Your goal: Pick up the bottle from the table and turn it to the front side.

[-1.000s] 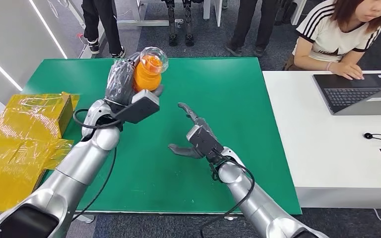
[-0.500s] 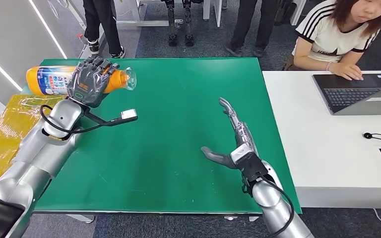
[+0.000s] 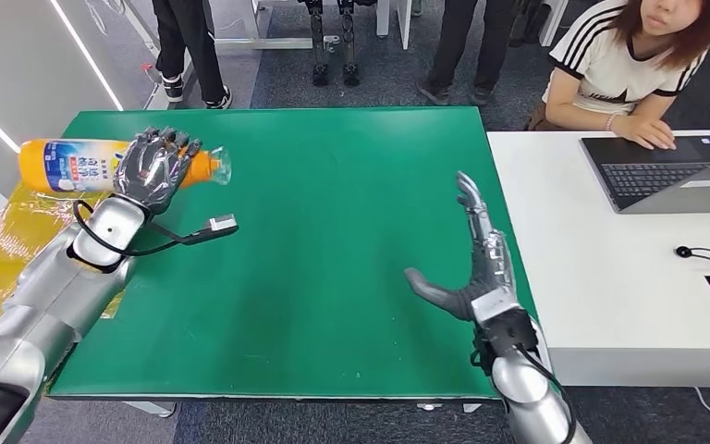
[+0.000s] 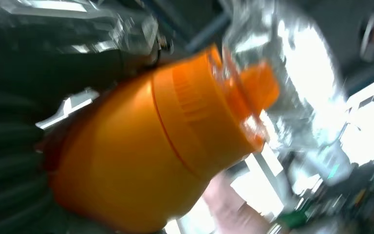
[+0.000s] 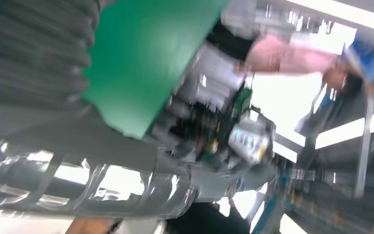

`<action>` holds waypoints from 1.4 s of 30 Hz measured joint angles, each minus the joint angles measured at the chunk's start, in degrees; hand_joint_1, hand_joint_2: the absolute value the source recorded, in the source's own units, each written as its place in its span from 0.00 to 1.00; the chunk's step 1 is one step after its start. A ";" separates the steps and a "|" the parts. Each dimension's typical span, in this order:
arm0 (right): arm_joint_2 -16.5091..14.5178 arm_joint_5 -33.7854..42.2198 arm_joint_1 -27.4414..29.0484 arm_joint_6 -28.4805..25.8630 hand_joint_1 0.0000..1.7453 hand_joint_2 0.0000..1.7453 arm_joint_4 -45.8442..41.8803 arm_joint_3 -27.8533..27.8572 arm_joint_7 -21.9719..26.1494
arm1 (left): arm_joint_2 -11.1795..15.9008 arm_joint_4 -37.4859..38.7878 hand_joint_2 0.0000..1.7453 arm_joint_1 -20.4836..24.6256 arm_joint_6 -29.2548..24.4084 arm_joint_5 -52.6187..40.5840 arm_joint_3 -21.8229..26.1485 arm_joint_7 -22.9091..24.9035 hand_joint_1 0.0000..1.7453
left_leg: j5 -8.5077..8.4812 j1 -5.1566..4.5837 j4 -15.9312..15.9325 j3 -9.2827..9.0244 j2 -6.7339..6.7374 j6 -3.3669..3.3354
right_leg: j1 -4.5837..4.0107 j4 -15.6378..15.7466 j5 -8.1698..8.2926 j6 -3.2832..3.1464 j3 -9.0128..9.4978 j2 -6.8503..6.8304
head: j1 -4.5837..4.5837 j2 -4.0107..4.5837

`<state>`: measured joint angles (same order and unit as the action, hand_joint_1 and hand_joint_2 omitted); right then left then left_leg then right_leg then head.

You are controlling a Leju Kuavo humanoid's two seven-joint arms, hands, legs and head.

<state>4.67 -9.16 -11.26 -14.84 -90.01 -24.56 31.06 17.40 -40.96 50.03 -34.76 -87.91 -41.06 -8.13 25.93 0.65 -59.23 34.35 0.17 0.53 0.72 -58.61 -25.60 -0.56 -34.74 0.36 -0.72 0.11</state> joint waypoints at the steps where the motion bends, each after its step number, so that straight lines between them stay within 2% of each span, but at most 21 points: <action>1: 0.50 0.20 1.39 -0.80 0.00 1.00 -1.75 1.08 0.54 | 1.00 1.28 1.00 -0.47 0.27 0.33 -0.37 -0.01 1.00 | 0.00 0.00 0.01 0.01 0.00 0.00 | 0.00 0.00 -0.01 0.00 -0.01 0.00 | 0.01 0.00; 4: 1.50 2.42 5.58 -2.40 0.00 1.00 -6.68 4.75 2.04 | 3.73 5.46 1.00 -2.46 2.71 0.45 -0.45 -0.22 1.00 | 0.03 0.00 0.04 0.02 0.03 0.04 | 0.00 0.00 -0.03 -0.02 -0.04 0.03 | 0.01 0.00; 9: 1.85 5.29 10.31 -0.24 0.00 1.00 -11.49 10.59 2.40 | 6.96 12.93 1.00 -6.08 7.84 0.74 -0.26 0.36 1.00 | 0.05 0.01 0.05 0.03 0.06 0.07 | -0.01 0.01 -0.05 -0.03 -0.11 0.07 | 0.00 0.00; 15: 1.85 5.24 12.78 0.81 0.00 1.00 -13.06 12.96 2.96 | 6.80 17.85 1.00 -8.60 12.30 0.62 -0.01 1.91 1.00 | 0.03 -0.01 0.04 0.08 -0.04 0.04 | 0.00 0.01 -0.04 -0.01 -0.06 -0.07 | 0.01 0.00; 21: 1.85 5.13 12.96 1.62 0.00 1.00 -13.73 13.41 2.77 | 6.73 19.27 1.00 -8.71 12.81 1.57 1.05 1.28 0.99 | 0.03 -0.01 0.04 -0.03 -0.01 0.04 | 0.01 0.01 -0.03 -0.02 0.05 -0.05 | 0.01 0.00; 25: 1.85 5.04 12.71 2.31 0.00 1.00 -13.85 13.42 2.68 | 6.44 19.66 1.00 -9.84 9.88 2.36 2.44 -0.63 0.00 | 0.00 0.00 0.05 -0.08 -0.05 0.05 | 0.01 0.00 -0.03 -0.03 0.07 -0.09 | 0.00 0.00; 33: 1.78 4.80 8.91 3.36 0.00 1.00 -13.57 12.81 1.49 | 1.92 19.78 1.00 -10.72 0.76 2.66 3.91 -4.65 0.00 | -0.10 -0.03 0.04 -0.04 -0.41 -0.04 | 0.02 0.01 -0.02 -0.01 0.21 -0.52 | 0.01 0.00; 37: 1.75 4.57 7.48 3.01 0.00 1.00 -13.22 12.43 0.77 | -0.85 19.77 1.00 -10.99 -3.03 8.57 6.15 -10.86 0.00 | -0.13 -0.04 0.02 -0.03 -0.41 -0.08 | 0.03 0.02 0.03 0.03 0.21 -0.51 | 0.01 0.00; 40: 1.76 4.76 7.03 2.54 0.00 1.00 -12.80 12.25 0.67 | -3.23 18.63 1.00 -12.17 -4.65 13.92 9.62 -16.64 0.00 | -0.14 -0.04 0.00 -0.02 -0.40 -0.08 | 0.03 0.02 0.04 0.03 0.20 -0.50 | 0.01 0.00; 42: 1.76 5.00 6.74 2.50 0.00 1.00 -12.40 12.08 0.72 | -4.52 16.96 1.00 -13.36 -5.03 14.89 11.86 -18.57 0.00 | -0.13 -0.04 0.00 -0.01 -0.38 -0.08 | 0.03 0.02 0.04 0.03 0.17 -0.44 | 0.00 0.00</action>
<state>6.43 -4.15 -4.52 -12.33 -102.42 -12.48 31.78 12.88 -24.00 36.67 -39.80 -73.02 -29.20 -26.71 25.79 0.61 -59.23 34.34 -0.21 0.46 0.75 -58.59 -25.56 -0.54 -34.57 -0.08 -0.72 0.11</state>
